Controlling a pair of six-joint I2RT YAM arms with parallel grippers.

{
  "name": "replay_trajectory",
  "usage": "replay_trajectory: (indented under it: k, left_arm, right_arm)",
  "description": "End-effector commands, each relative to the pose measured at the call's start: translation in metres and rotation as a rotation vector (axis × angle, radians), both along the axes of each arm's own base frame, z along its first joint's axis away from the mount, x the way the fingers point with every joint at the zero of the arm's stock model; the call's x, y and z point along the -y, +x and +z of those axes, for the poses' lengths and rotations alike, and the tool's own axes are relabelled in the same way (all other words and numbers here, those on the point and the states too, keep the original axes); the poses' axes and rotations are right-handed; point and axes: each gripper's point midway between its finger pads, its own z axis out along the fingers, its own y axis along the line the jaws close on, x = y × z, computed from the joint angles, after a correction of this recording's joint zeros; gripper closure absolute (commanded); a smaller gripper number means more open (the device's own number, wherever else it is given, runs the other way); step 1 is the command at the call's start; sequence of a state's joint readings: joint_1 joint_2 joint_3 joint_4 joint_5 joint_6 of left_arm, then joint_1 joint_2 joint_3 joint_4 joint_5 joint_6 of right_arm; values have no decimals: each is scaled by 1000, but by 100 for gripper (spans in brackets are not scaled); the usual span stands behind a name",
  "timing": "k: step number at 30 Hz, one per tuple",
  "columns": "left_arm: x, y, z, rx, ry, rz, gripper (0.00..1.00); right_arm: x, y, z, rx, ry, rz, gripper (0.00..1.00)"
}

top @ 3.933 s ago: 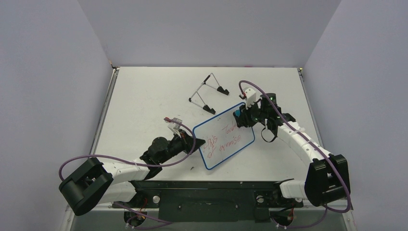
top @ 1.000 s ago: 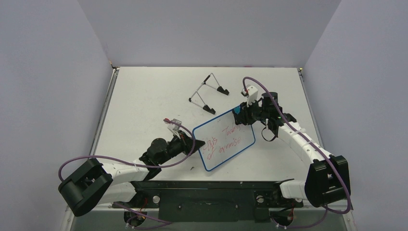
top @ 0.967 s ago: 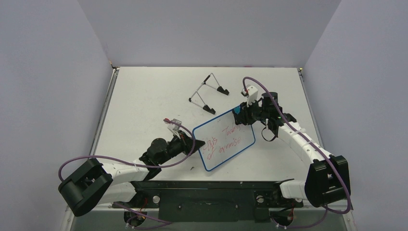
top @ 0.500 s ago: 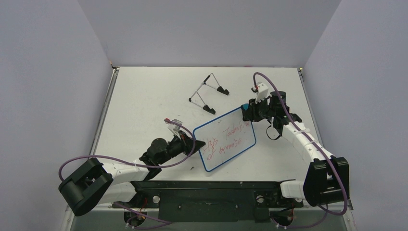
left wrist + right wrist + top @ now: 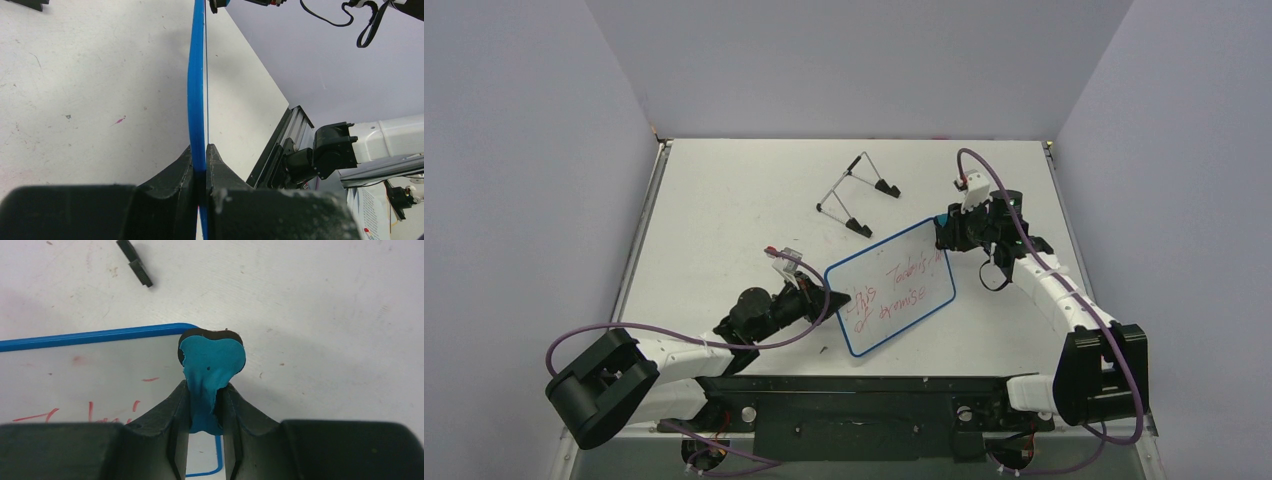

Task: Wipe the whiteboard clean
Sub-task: Erase the whiteboard at the center of the board.

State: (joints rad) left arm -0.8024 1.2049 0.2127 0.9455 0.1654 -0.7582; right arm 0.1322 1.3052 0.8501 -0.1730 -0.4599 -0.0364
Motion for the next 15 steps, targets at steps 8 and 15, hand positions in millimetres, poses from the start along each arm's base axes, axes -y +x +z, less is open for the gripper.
replay_trajectory:
  k: [8,15]
  left_arm:
    - [1,-1,49,138,-117,-13,100]
    - [4,0,49,137,-116,-21,100]
  right_arm:
    - [-65,-25,13,29,87,276,100]
    - [16,19,-2,16,37,-178,100]
